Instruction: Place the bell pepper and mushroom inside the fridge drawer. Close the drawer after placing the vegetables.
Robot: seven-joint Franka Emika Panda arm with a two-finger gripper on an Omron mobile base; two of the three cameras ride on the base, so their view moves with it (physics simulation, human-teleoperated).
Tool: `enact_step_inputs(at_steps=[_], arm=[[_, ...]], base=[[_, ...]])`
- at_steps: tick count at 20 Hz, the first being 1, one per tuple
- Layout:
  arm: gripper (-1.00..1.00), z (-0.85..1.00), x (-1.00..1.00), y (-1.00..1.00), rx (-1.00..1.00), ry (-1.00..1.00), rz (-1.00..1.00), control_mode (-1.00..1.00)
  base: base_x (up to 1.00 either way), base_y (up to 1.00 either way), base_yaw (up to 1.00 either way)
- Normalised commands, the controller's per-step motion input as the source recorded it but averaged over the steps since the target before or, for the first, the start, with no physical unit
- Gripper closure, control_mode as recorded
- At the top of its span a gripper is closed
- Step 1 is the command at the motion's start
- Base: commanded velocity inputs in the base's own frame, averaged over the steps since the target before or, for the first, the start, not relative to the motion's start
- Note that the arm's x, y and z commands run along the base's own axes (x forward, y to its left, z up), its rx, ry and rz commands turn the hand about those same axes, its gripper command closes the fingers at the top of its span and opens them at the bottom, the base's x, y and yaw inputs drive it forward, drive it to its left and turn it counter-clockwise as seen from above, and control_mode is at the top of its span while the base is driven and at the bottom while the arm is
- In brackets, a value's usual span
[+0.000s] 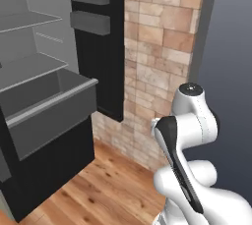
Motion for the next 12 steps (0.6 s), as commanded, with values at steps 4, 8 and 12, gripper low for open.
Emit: enact_step_inputs(at_steps=[4, 8, 12], arm=[[1.00, 0.00, 0.00, 0.00, 0.00, 0.00, 0.00, 1.00], [1.00, 0.00, 0.00, 0.00, 0.00, 0.00, 0.00, 1.00], [1.00, 0.00, 0.00, 0.00, 0.00, 0.00, 0.00, 1.00]], base=[[0.47, 0.00, 0.39], [0.44, 0.00, 0.43], [0.49, 0.00, 0.46]])
